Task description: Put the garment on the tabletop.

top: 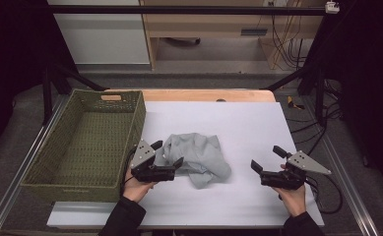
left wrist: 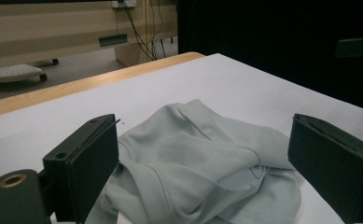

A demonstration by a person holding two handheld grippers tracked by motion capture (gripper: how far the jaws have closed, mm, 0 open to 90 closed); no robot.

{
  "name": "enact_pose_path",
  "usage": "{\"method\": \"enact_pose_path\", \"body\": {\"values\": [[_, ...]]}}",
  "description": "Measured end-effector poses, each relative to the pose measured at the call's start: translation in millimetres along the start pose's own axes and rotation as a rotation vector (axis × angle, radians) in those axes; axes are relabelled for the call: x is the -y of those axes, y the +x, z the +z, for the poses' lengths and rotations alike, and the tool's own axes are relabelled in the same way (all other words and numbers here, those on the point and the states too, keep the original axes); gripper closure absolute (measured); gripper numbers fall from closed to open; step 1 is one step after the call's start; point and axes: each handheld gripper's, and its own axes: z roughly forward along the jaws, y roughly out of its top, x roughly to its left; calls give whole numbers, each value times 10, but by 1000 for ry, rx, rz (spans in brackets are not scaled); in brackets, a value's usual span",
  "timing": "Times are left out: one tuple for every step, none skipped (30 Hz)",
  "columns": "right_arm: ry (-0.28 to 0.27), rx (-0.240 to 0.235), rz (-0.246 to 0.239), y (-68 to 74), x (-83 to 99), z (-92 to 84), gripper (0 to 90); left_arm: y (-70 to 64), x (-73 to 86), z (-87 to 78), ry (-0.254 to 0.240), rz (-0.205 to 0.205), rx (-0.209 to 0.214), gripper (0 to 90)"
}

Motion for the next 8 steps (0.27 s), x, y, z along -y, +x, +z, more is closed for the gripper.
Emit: {"method": "enact_pose_path", "body": {"values": [[1,-3,5,-1,1,-5,3,3,14,-8,-2,1,4,69],[0,1,4,-4,3,-5,2,3,27,-15,2,1,7,68],[-1,2,3,-5,5,-5,3,3,37,-21,-3,3,7,59],[-3,0,1,-8,6,-5,3,2,49,-28,-9,3,10,58],[-4,-2,-1,-11,9,-6,3,3,60,-35,-10,6,10,58],[-2,0,6,-6,9,-7,3,4,70,-42,-7,4,8,58],[-2,-4,8,-5,12,-7,3,3,85,-45,-17,-2,11,58],[-1,-10,12,-2,16,-5,3,0,94,-43,-22,-5,15,58]]}}
